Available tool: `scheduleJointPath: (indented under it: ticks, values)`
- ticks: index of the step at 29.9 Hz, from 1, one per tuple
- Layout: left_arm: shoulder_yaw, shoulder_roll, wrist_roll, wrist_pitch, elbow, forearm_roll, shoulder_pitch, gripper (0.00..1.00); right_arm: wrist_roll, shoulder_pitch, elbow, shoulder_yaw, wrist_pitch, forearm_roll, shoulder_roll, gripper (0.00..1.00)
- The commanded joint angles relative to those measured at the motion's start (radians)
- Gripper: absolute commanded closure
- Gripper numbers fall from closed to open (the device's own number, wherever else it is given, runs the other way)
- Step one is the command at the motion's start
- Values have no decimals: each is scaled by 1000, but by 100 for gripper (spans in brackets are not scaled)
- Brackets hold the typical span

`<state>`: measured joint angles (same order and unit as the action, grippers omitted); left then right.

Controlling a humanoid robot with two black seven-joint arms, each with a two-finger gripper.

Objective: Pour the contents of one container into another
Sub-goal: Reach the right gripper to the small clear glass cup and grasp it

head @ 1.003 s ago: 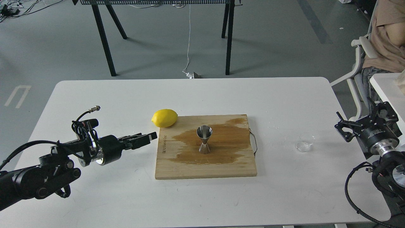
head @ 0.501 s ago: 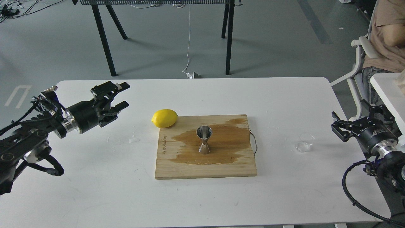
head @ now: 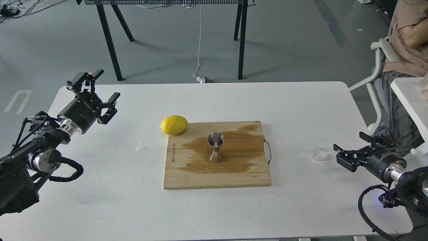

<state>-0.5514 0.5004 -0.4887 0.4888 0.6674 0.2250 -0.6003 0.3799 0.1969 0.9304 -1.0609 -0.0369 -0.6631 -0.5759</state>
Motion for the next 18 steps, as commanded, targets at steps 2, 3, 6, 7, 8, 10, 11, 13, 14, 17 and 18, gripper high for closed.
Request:
scheduleJointPath:
  ticks: [2, 3, 6, 7, 8, 10, 11, 13, 14, 17, 18]
  values:
    - [2, -2, 0, 0, -9, -1, 7, 9, 20, -13, 47, -1, 126, 7, -9, 0]
    - [2, -2, 0, 0, -14, -1, 8, 9, 19, -11, 47, 4, 138, 7, -9, 0]
    - [2, 1, 0, 0, -14, -1, 8, 9, 17, -5, 48, 9, 161, 13, 13, 0]
    - [2, 1, 0, 0, -15, -1, 10, 9, 17, -4, 48, 10, 161, 16, 24, 0]
    - [2, 1, 0, 0, -14, -1, 10, 9, 16, 1, 47, 12, 163, 16, 34, 0]
    - [4, 1, 0, 0, -15, -1, 10, 9, 14, 7, 44, 13, 169, 20, 53, 0]
    - [5, 3, 0, 0, -15, -1, 11, 8, 11, 13, 42, 13, 173, 34, 57, 0]
    - [5, 3, 0, 0, -15, -1, 13, 8, 8, 27, 36, 10, 173, 54, 59, 0]
    - [5, 3, 0, 0, -15, -1, 13, 8, 8, 33, 33, 10, 173, 57, 60, 0]
    - [8, 3, 0, 0, -15, -1, 13, 8, 5, 52, 22, 13, 175, 59, 77, 0]
    - [8, 1, 0, 0, -17, -1, 13, 8, 5, 58, 15, 13, 175, 60, 82, 0]
